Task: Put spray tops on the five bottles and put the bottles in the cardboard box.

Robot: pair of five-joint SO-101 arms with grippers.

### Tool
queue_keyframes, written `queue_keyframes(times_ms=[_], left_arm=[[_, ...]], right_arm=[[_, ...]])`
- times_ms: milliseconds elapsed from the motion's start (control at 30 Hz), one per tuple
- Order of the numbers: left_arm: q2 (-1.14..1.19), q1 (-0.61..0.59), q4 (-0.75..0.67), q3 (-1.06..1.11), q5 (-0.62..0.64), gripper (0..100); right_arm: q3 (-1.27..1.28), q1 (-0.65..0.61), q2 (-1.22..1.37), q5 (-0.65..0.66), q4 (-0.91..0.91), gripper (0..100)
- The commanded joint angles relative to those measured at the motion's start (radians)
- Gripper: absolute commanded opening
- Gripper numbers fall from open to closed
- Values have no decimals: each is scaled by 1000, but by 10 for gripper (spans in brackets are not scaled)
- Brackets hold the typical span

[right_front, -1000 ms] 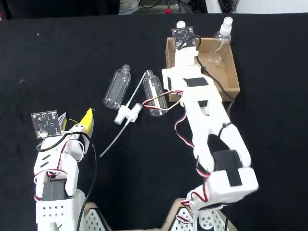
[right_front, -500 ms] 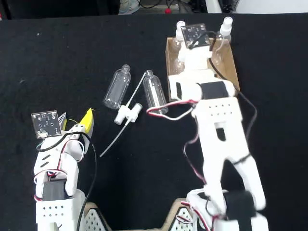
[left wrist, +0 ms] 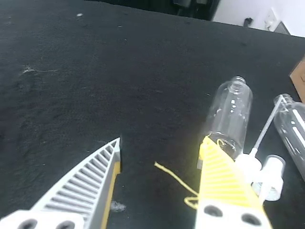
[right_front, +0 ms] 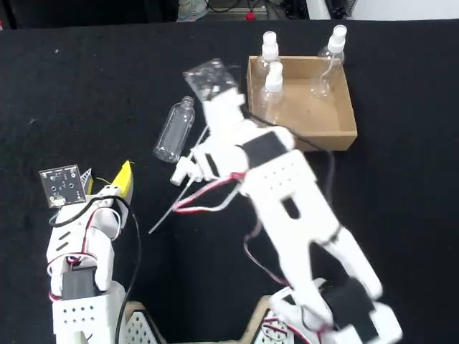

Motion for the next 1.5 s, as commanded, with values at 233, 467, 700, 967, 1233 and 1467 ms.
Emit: queue_keyframes(times_ms=[233,467,700,967,1233,1467], left_arm=[[-15,-13,-6,21,6,256],[-17,-15,-6,21,3,256],[-17,-16,-6,21,3,256],[-17,-16,-6,21,3,256],[-17,-18,-6,21,3,256],[-17,-19,-5,21,3,256]], right_arm=[[-503,-5,401,-2,98,283],[-797,83,665,0,190,283],[-1032,92,883,87,265,283],[-1253,75,989,83,442,283],[-1330,-87,1006,-112,437,283],[-1276,-129,1063,-325,226,283]])
